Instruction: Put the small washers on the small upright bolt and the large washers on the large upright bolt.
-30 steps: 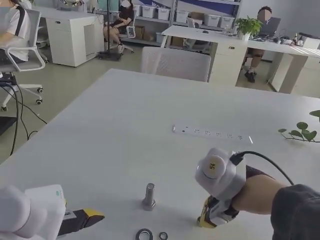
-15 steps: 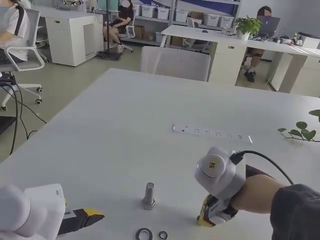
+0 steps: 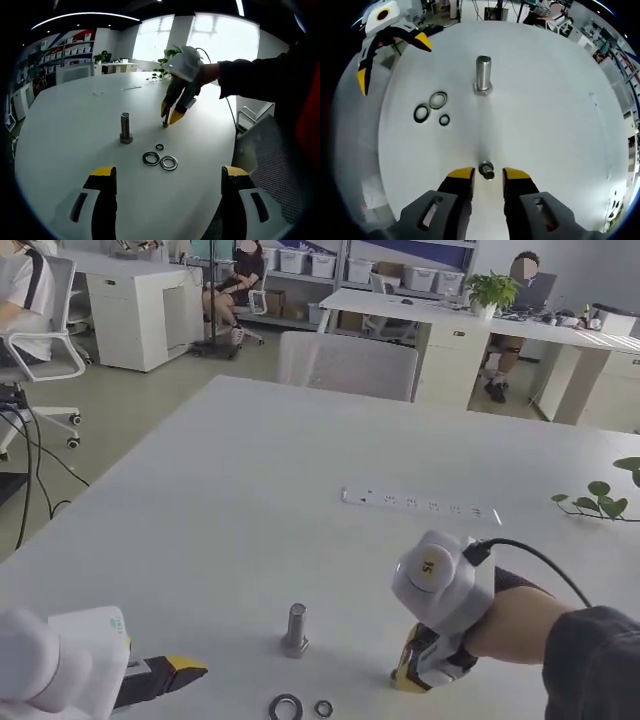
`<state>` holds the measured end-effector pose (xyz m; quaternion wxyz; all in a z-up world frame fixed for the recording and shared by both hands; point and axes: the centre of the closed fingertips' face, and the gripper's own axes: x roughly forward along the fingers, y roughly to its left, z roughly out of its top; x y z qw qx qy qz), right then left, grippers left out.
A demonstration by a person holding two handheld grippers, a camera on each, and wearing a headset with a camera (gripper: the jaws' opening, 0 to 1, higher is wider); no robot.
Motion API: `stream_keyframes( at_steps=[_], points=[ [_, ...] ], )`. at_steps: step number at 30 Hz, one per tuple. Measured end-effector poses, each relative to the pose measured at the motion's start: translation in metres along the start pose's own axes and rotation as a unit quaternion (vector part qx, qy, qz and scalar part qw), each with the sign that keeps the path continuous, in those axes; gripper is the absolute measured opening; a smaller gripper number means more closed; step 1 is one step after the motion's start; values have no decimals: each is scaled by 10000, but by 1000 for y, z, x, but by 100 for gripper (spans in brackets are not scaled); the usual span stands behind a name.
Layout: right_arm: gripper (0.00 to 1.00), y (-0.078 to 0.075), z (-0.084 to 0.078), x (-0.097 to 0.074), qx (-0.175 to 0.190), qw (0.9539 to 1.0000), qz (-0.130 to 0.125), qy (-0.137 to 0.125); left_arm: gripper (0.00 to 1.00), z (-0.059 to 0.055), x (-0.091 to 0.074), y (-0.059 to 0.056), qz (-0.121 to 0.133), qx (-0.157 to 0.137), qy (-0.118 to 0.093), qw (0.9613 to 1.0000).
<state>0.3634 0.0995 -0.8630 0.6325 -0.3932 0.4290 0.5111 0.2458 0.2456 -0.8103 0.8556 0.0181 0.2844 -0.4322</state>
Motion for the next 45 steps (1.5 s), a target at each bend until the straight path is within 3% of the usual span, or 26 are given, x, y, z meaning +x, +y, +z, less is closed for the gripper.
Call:
stream_keyframes(
  at_steps=[17, 29, 45],
  points=[
    [32, 3, -6, -4, 143, 9999, 9, -79, 87, 1, 2, -2, -21, 31, -8, 10000],
    [34, 9, -20, -9, 242, 9996, -72, -81, 86, 1, 3, -6, -62, 61, -13, 10000],
    [34, 34, -38, -20, 358, 9992, -144, -130, 87, 4, 1, -7, -70, 98, -51, 9999]
  ],
)
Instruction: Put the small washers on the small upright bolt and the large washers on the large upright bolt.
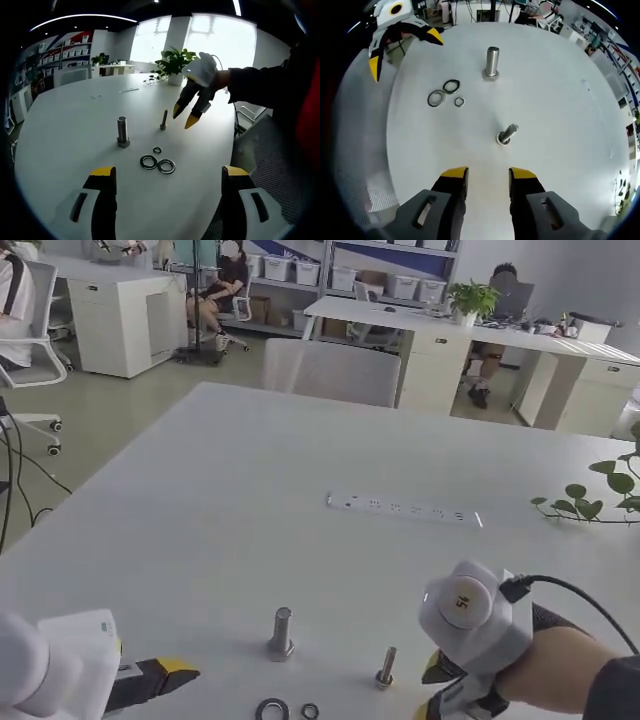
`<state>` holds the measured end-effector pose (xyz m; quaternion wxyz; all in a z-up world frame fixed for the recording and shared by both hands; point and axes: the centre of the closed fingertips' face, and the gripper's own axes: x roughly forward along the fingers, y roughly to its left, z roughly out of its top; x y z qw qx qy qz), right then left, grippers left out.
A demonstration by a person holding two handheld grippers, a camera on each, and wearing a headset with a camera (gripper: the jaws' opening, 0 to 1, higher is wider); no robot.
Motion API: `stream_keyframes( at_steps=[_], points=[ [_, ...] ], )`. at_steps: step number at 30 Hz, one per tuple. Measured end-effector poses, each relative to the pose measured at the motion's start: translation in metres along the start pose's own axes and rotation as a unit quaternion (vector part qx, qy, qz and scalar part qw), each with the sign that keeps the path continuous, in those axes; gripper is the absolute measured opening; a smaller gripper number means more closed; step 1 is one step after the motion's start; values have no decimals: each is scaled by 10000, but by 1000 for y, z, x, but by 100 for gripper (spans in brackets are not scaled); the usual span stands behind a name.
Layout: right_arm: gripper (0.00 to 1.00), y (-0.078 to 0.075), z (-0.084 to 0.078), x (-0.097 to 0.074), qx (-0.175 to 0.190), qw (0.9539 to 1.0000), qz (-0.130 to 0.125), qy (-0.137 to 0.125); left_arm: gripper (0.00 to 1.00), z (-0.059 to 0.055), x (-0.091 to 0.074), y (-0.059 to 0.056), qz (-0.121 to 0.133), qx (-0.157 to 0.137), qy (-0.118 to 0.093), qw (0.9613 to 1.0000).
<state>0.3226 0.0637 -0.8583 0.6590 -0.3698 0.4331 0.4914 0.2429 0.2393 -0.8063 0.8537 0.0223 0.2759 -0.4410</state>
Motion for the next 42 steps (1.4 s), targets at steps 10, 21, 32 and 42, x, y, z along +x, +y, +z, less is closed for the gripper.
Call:
stream_keyframes(
  at_steps=[10, 21, 32, 42],
  points=[
    [34, 19, -2, -3, 33, 10000, 60, -47, 87, 2, 0, -1, -8, 25, -29, 10000],
    [34, 33, 10, -1, -87, 9998, 145, -108, 87, 6, -1, -3, -17, 53, -69, 10000],
    [34, 45, 41, 3, -445, 9984, 269, -200, 86, 8, -2, -3, -3, 66, -102, 9999],
    [34, 48, 66, 9, -726, 9965, 347, -225, 86, 8, -4, -4, 23, 61, -128, 9999]
  ],
)
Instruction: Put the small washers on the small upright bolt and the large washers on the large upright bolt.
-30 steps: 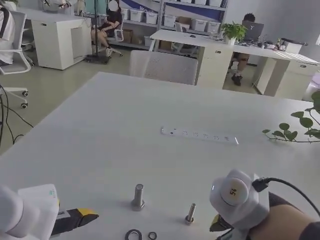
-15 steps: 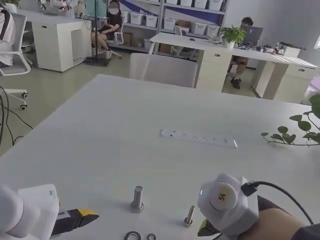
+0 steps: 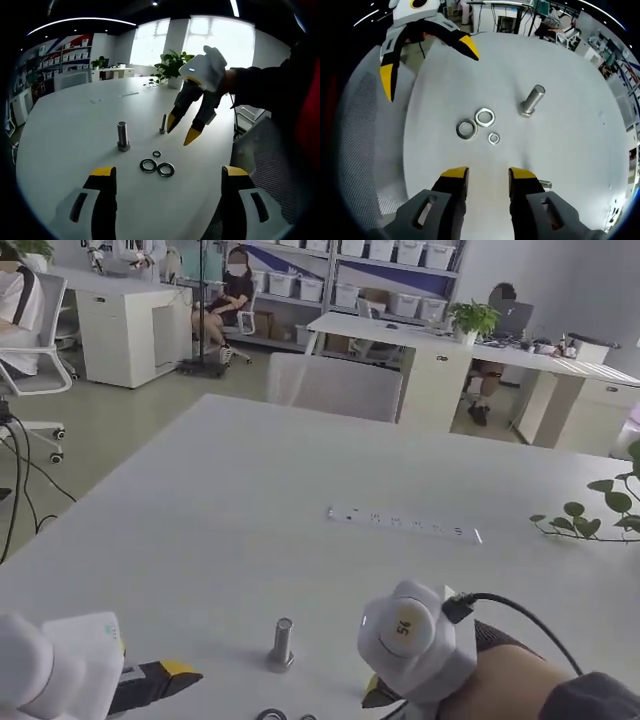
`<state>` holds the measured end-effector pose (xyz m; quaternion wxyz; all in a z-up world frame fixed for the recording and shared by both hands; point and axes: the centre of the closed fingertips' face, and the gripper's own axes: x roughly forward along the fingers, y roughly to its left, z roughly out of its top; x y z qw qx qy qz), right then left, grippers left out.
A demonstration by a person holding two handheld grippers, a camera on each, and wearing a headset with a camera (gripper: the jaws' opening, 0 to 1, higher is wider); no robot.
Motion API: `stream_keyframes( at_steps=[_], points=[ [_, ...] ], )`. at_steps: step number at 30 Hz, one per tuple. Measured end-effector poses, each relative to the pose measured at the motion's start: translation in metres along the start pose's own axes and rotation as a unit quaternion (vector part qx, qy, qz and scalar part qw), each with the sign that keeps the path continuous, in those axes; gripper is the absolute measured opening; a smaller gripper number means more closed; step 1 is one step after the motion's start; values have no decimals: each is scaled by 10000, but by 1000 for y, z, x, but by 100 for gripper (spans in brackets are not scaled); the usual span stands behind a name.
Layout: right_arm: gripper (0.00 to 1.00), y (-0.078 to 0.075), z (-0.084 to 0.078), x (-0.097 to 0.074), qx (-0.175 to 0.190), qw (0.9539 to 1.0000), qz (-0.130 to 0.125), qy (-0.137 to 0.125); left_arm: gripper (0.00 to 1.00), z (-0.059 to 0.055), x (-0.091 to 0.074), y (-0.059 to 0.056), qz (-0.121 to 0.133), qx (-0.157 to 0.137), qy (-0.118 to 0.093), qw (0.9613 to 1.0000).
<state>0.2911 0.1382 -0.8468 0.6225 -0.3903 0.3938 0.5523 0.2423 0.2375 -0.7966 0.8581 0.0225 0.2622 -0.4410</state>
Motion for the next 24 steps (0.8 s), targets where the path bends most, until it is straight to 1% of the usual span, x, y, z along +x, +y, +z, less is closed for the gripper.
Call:
stream_keyframes(
  at_steps=[8, 15, 24],
  points=[
    [33, -3, 10, 7, -123, 9999, 83, 55, 86, -1, -2, 1, 10, -8, 16, 10000],
    [32, -5, 22, 16, -244, 9996, 143, 39, 86, -2, -3, 2, 28, -19, 9, 10000],
    [32, -6, 27, 26, -366, 9990, 241, 110, 86, -3, -3, 2, 55, -39, 12, 10000]
  ],
)
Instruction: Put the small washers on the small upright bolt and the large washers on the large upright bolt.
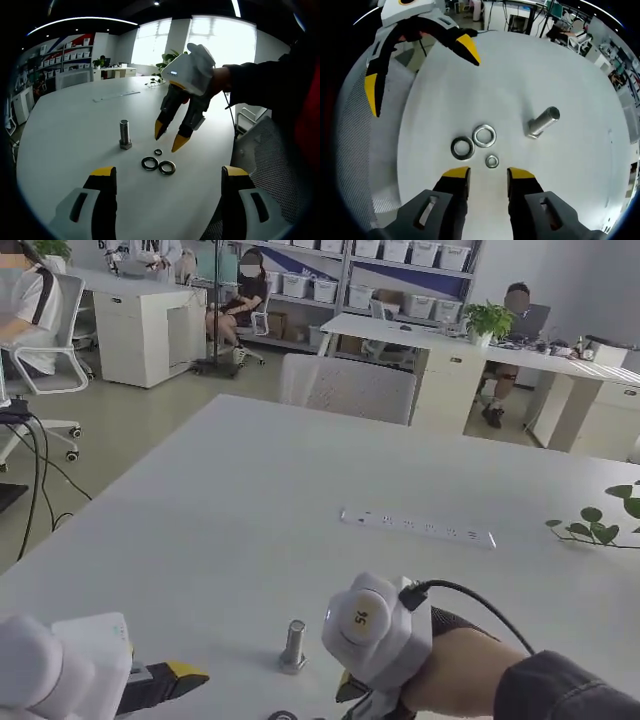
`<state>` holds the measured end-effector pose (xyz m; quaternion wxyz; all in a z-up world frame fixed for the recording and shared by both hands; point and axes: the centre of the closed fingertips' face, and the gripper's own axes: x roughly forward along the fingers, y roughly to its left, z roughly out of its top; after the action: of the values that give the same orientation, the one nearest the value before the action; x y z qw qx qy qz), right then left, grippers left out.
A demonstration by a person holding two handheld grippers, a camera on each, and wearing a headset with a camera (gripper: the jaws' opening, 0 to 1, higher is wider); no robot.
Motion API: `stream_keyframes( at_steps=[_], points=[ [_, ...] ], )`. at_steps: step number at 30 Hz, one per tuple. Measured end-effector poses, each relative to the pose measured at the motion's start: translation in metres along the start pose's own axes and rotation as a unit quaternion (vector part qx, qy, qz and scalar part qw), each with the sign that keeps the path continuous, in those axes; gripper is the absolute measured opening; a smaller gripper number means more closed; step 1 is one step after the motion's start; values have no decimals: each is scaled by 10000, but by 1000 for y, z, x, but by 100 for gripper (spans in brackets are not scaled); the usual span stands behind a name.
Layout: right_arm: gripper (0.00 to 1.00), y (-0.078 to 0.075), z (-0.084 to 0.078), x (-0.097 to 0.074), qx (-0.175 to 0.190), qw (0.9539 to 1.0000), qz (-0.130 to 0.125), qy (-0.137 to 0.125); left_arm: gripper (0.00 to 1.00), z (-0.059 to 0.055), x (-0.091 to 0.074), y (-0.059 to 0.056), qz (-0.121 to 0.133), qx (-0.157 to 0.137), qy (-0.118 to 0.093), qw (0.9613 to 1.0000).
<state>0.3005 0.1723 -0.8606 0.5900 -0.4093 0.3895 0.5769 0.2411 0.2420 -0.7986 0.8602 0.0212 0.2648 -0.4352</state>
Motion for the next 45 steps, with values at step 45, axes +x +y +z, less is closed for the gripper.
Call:
stream_keyframes(
  at_steps=[45],
  points=[
    [17, -9, 0, 18, -136, 9997, 114, 184, 86, 0, 0, 6, 27, -85, -42, 10000]
  ],
)
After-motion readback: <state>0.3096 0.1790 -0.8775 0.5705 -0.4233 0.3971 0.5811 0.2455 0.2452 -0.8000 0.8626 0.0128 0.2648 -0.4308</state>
